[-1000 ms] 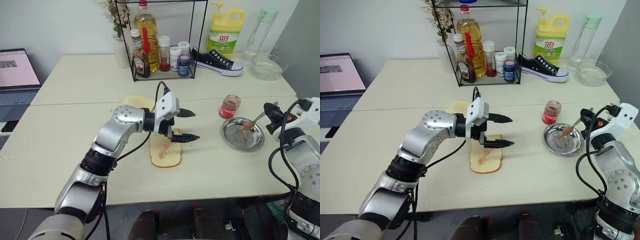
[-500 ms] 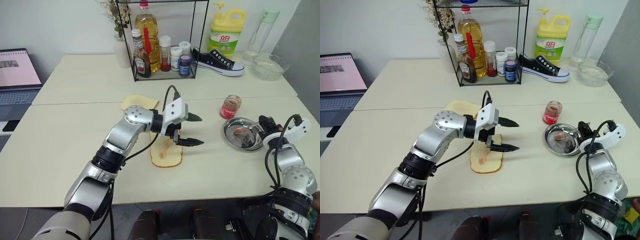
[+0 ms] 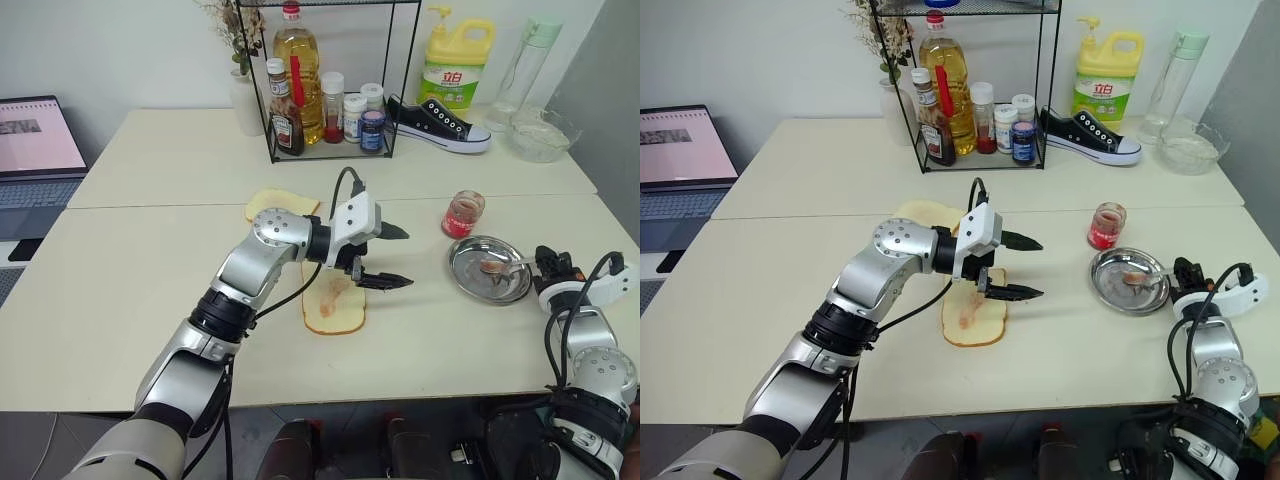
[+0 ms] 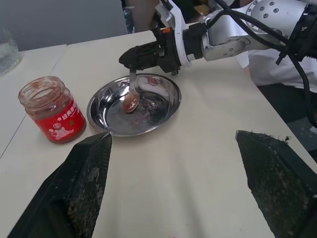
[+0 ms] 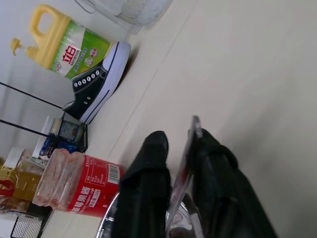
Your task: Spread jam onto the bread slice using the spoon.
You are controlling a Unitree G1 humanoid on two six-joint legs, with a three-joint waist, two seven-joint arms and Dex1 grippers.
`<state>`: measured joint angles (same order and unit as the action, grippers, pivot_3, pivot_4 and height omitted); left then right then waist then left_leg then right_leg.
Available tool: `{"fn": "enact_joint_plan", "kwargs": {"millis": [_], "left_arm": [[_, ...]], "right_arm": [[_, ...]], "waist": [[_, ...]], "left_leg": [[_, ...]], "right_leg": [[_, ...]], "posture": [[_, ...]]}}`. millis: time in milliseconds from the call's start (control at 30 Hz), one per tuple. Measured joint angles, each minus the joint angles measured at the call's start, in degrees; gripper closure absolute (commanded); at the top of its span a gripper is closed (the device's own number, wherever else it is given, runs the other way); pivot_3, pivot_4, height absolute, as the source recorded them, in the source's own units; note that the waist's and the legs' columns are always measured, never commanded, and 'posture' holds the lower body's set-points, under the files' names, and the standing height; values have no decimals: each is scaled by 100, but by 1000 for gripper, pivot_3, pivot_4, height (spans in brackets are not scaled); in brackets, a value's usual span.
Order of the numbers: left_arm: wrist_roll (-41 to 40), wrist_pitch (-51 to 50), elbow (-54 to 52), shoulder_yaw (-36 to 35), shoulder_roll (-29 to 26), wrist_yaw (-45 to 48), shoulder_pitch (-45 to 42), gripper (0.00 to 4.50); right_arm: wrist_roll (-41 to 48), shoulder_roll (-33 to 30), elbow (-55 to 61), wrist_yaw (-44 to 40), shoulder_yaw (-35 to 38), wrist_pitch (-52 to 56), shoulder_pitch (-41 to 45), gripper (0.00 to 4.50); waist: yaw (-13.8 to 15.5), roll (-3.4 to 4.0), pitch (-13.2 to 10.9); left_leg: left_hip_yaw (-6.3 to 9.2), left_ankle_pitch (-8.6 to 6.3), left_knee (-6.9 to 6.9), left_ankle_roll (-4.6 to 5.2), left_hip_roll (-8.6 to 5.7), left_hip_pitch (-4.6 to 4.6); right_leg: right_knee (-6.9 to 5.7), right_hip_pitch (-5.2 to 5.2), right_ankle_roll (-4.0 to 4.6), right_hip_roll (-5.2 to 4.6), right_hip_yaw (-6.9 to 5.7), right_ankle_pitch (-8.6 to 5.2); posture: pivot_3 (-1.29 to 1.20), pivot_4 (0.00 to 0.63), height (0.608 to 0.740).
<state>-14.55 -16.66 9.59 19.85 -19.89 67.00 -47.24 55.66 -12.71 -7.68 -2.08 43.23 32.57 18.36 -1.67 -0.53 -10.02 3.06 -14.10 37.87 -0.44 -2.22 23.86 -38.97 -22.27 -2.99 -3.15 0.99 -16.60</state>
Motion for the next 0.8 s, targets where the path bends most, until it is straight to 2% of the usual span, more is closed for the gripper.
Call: {"fn": "enact_joint_plan", "kwargs": {"millis": [200, 267, 367, 467, 500, 700, 800], "left_arm": [[24, 79, 57, -55, -15, 8, -83, 355], [25, 82, 94, -91, -39, 11, -83, 355], [29, 82, 157, -158, -92, 23, -82, 355], [26, 83, 193, -206, -298, 146, -87, 355], [11, 70, 218, -272, -454, 226, -84, 355], [-242, -412, 208, -834, -1314, 537, -15, 355], [-428, -900, -69, -1242, -1993, 626, 326, 355]], "right_arm": [[220, -98, 5, 287, 219, -35, -2, 558], [345, -210, 55, 422, 332, -39, -12, 33], [533, -466, 304, 634, 499, -13, -62, 33], [352, -1375, 627, 540, 258, 346, -388, 33], [140, -1989, 922, 240, -67, 566, -724, 33], [-755, -4058, 2199, -1810, -1440, 953, -1725, 33], [-851, -4535, 2655, -2745, -1657, 1026, -1951, 33]], "waist": [[2, 1, 0], [3, 1, 0], [1, 2, 1], [3, 18, -1], [2, 26, -1], [-61, 25, -2], [-71, 16, -8]], "left_leg": [[0, 0, 1, 0, -1, 1], [-1, 0, 0, 0, -1, 1], [-1, 0, 0, 0, 0, 2], [-7, 0, 0, 1, -4, 3], [-7, -1, 0, 2, -3, 2], [-1, -1, -2, 3, 9, 0], [-2, -3, 0, 5, 10, 1]], "right_leg": [[0, 0, 0, -1, 0, 0], [0, 0, 0, -1, 1, 0], [0, 0, 0, -1, 0, 0], [1, -1, 0, -3, 4, 0], [1, -1, -5, -3, 4, -3], [2, 0, -7, 11, -2, -5], [4, 0, -9, 9, 1, -6]], "posture": [[0, 150, 740], [0, 150, 740], [0, 150, 740], [0, 150, 740], [0, 150, 740], [0, 150, 740], [0, 150, 740]]}}
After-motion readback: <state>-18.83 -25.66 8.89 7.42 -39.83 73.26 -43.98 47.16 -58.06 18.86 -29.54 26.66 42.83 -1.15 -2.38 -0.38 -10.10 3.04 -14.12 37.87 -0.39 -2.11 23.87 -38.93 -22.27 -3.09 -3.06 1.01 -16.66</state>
